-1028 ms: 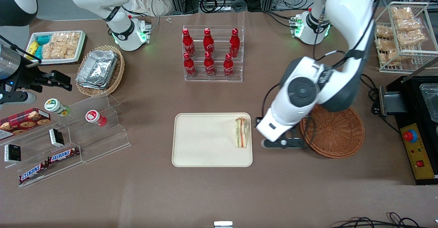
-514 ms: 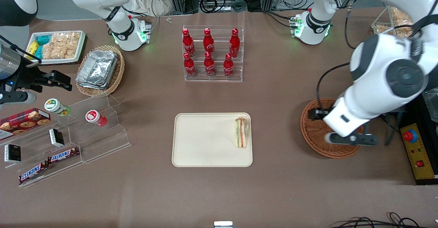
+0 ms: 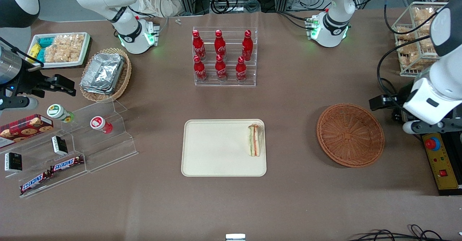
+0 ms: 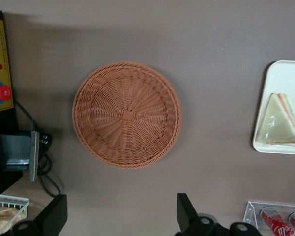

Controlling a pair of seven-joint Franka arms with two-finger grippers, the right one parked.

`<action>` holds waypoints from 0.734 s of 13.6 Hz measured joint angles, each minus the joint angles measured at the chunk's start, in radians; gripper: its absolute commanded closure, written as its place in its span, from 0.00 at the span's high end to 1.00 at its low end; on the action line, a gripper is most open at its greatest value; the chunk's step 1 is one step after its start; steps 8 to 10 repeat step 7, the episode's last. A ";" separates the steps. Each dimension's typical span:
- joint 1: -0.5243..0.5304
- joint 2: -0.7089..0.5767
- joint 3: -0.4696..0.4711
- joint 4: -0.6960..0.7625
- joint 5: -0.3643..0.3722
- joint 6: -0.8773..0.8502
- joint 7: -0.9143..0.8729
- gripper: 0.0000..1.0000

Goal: Place sandwich from basket to tray

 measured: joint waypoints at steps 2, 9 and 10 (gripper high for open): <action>0.004 -0.004 0.000 0.000 0.000 -0.005 0.001 1.00; 0.020 -0.044 0.066 -0.001 -0.016 -0.046 0.080 1.00; 0.020 -0.044 0.066 -0.001 -0.016 -0.046 0.080 1.00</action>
